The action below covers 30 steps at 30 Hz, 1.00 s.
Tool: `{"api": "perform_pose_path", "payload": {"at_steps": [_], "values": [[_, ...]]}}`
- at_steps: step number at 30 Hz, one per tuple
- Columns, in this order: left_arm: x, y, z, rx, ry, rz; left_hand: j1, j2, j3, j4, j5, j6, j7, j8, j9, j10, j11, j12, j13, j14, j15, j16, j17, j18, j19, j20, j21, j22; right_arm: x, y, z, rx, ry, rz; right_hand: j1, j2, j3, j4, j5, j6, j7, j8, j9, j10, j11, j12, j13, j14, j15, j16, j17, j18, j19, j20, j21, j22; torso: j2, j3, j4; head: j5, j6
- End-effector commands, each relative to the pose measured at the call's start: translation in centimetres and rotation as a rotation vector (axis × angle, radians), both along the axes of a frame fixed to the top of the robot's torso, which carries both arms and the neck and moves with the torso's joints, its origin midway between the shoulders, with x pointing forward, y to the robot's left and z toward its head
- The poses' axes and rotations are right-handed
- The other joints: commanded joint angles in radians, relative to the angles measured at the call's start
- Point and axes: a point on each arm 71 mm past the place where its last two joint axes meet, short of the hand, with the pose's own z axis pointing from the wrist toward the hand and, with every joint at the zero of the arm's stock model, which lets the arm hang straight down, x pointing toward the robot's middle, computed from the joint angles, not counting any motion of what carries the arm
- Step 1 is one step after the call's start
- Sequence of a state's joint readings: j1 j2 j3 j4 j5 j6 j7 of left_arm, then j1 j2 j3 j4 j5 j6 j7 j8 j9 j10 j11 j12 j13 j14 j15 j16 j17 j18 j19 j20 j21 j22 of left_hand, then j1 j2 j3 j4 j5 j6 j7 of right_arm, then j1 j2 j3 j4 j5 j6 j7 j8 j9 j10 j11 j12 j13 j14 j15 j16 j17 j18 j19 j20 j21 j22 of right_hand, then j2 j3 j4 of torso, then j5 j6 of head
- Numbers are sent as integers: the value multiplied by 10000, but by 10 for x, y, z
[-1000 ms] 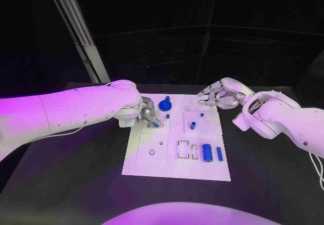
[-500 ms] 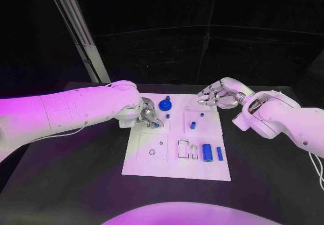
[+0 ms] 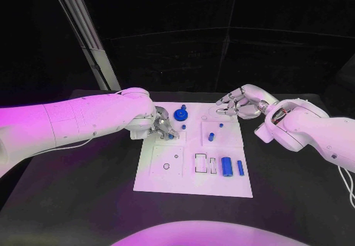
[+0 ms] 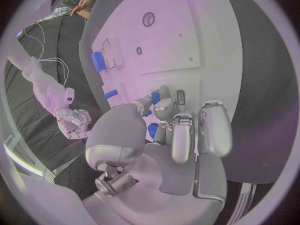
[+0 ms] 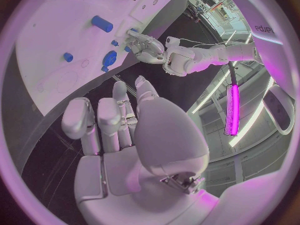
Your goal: Assemble the parts on the task board
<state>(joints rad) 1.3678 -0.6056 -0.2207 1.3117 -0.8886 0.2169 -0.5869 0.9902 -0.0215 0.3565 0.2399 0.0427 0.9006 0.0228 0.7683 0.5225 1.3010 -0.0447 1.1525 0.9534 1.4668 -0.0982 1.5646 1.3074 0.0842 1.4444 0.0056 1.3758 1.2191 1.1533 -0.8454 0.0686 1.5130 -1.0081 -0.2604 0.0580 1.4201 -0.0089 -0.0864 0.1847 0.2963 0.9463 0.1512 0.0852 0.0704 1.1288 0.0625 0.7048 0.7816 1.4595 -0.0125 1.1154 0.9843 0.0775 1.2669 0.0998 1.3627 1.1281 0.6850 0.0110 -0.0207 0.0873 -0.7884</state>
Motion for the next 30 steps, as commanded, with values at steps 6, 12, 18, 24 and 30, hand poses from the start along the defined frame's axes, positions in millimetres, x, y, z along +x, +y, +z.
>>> {"api": "perform_pose_path", "payload": {"at_steps": [6, 12, 18, 24, 30], "values": [[1, 2, 2, -271, -206, 101, -852, -652, -1016, 476, 50, 113, -30, 84, 47, 101, -29, 75, 11, 1040, -65, 62, 2634, -162, 63, 1, 74, 55, 0, 1, 2, 63, -50, 88, 6, 43, -21, 40, -55, -33, 23, -20, -17, -63, 10, -63, -12, -85, -4, -84, -30, 212, -79, -14, -81, -40, -8, -7, 3, -9, 6], [1, 5, 3, -456, -423, 259, -1235, -796, -1784, 511, 48, 127, -52, 106, 69, 126, -50, 100, 25, 1040, -86, 62, 2634, -174, 88, -19, 110, 133, 0, 1, 1, 60, -53, 80, -1, 37, -39, 54, -61, -48, 28, -25, -19, -81, 16, -68, -20, -98, 2, -122, -61, 218, -102, -11, -103, -73, -11, -7, 2, -7, 22], [-1, 9, 6, -637, -556, 293, -1334, -735, -2144, 505, 48, 129, -63, 124, 87, 135, -60, 109, 24, 1040, -97, 62, 2634, -175, 93, -30, 116, 151, 1, 0, 1, 51, -50, 63, -4, 35, -48, 61, -63, -56, 31, -28, -19, -92, 19, -72, -24, -104, 5, -137, -72, 223, -120, -8, -118, -98, -5, -1, -5, -6, 44], [-1, 10, 23, -1194, -483, -19, -317, -592, -2331, 123, 57, -141, 13, 36, 79, -139, -12, -198, -414, 1040, -65, 62, 2634, -105, -45, -27, -102, -201, 1, -1, 1, 40, -52, 34, -4, 35, -48, 61, -63, -56, 31, -28, -19, -92, 19, -72, -24, -104, 5, -137, -72, 223, -120, -8, -118, -98, -7, -11, 3, -40, 79], [11, 21, 48, -1206, -144, -319, 278, -209, -2437, 118, 53, -1078, 386, -678, -291, -418, 300, -391, -733, 1040, 166, 62, 2634, -91, -113, 138, -224, -357, 1, -2, 1, 49, -79, 4, -2, 38, -55, 69, -61, -64, 33, -31, -19, -104, 21, -76, -30, -108, 7, -147, -74, 225, -128, -6, -127, -110, -13, -5, 19, -107, 197]]}}
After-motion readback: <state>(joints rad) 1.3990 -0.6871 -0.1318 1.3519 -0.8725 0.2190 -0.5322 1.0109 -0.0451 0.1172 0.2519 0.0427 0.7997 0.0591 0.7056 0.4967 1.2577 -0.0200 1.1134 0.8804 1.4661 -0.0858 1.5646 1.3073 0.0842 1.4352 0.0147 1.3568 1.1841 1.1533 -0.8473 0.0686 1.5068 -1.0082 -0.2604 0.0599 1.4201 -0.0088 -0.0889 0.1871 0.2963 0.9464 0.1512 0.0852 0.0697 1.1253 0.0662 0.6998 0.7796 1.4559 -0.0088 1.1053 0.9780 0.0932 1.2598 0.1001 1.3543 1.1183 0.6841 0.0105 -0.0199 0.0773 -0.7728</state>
